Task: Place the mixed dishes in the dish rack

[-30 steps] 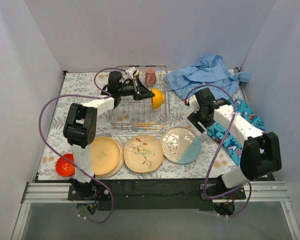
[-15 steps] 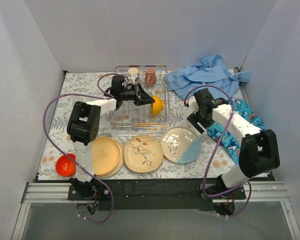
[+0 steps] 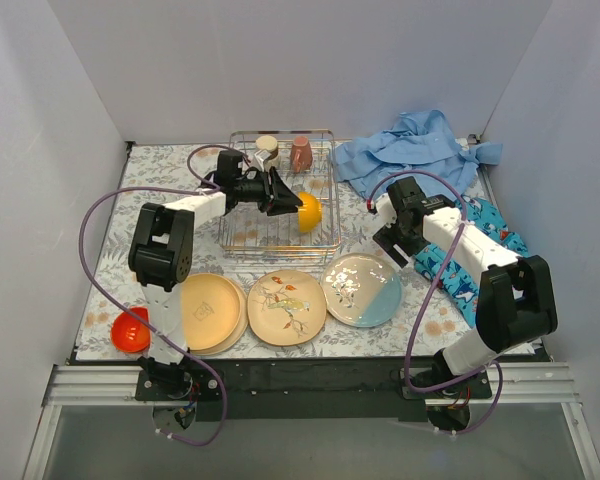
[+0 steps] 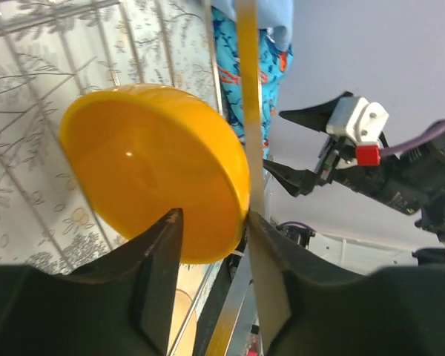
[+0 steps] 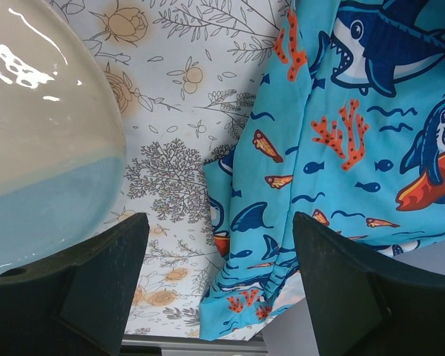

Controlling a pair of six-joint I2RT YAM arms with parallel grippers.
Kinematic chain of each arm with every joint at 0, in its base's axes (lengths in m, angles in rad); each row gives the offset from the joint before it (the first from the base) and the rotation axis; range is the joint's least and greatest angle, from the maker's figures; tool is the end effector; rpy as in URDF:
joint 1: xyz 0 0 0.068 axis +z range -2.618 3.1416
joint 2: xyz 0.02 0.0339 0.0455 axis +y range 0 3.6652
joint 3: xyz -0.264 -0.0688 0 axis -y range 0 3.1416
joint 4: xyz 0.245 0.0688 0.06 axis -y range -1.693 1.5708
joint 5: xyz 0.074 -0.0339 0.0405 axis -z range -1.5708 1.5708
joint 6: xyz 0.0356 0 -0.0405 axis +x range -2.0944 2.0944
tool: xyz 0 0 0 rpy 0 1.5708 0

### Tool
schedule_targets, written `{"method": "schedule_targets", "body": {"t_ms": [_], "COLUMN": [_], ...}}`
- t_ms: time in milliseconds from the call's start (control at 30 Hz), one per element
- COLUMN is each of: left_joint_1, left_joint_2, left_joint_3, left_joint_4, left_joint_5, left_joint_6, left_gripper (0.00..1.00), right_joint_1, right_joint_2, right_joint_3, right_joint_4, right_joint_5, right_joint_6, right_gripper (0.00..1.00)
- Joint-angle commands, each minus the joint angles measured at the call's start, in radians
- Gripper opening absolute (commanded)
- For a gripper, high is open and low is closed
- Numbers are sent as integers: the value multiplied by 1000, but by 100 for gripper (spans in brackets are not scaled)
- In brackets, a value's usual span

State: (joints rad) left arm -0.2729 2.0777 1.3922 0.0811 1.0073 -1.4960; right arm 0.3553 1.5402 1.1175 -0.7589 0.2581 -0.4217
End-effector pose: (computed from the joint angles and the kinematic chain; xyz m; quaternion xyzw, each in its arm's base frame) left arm 0.4275 -0.1509 0.1828 0.2617 -0.7637 0.5856 0.0727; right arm 0.2855 0.0962 0.2313 -0.3455 0.9099 -0.1326 0.1875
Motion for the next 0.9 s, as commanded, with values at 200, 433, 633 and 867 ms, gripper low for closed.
{"method": "schedule_targets", "body": {"t_ms": [200, 433, 633, 867], "left_joint_1": [32, 57, 96, 233], "left_joint_2": [-197, -298, -363, -525], "left_joint_3": [183, 254, 379, 198], "left_joint_4": [-556, -662, -906, -1245], "left_joint_5": [-333, -449, -562, -777], "left_joint_6": [397, 558, 870, 1351], "left_gripper": [55, 57, 59, 60], "right_joint_1": [-3, -3, -1, -3], "right_joint_2": [21, 37, 32, 21], "right_joint_3": [68, 88, 102, 93], "right_joint_4": [20, 39, 47, 40], "right_joint_5": [-20, -39, -68, -121], "right_joint_6": [0, -5, -14, -23], "right_gripper": [86, 86, 86, 87]}}
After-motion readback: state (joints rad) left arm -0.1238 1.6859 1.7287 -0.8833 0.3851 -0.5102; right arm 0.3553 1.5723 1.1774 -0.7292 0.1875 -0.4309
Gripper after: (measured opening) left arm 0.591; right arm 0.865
